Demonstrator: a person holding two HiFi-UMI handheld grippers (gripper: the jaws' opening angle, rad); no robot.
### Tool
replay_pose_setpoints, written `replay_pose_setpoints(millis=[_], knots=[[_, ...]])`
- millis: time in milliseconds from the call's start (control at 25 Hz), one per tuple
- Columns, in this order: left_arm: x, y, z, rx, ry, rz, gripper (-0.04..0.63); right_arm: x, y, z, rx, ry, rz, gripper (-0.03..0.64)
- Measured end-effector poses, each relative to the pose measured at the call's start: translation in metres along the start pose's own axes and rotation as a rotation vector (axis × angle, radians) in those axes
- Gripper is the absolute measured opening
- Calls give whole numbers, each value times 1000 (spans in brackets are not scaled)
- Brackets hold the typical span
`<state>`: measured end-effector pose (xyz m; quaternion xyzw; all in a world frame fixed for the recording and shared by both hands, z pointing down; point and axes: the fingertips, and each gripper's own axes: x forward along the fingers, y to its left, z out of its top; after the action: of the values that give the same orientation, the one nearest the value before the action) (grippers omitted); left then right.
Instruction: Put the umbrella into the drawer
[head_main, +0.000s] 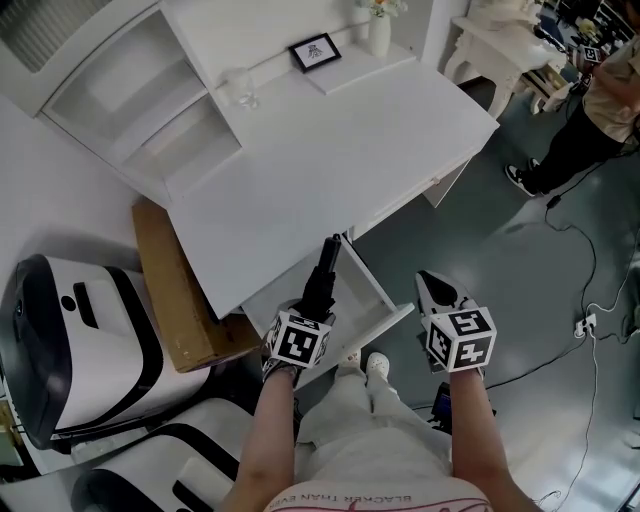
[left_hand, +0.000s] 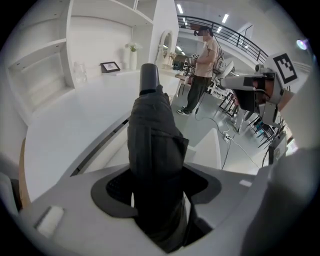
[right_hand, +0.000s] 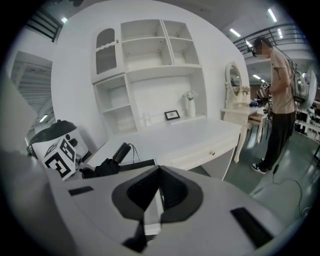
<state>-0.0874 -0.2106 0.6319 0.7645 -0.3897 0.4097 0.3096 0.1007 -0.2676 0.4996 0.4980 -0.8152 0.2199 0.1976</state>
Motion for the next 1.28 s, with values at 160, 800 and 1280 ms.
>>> replay_pose_setpoints(millis=[160, 800, 1280], knots=[[15, 1, -11, -2, 44, -12, 271, 6, 0, -5, 15, 9, 6, 8], [78, 17, -34, -36, 189, -75, 272, 35, -1, -43, 2, 122, 5, 8], [121, 23, -55, -80, 300, -89, 272, 53, 2, -66, -4, 178, 15, 8]])
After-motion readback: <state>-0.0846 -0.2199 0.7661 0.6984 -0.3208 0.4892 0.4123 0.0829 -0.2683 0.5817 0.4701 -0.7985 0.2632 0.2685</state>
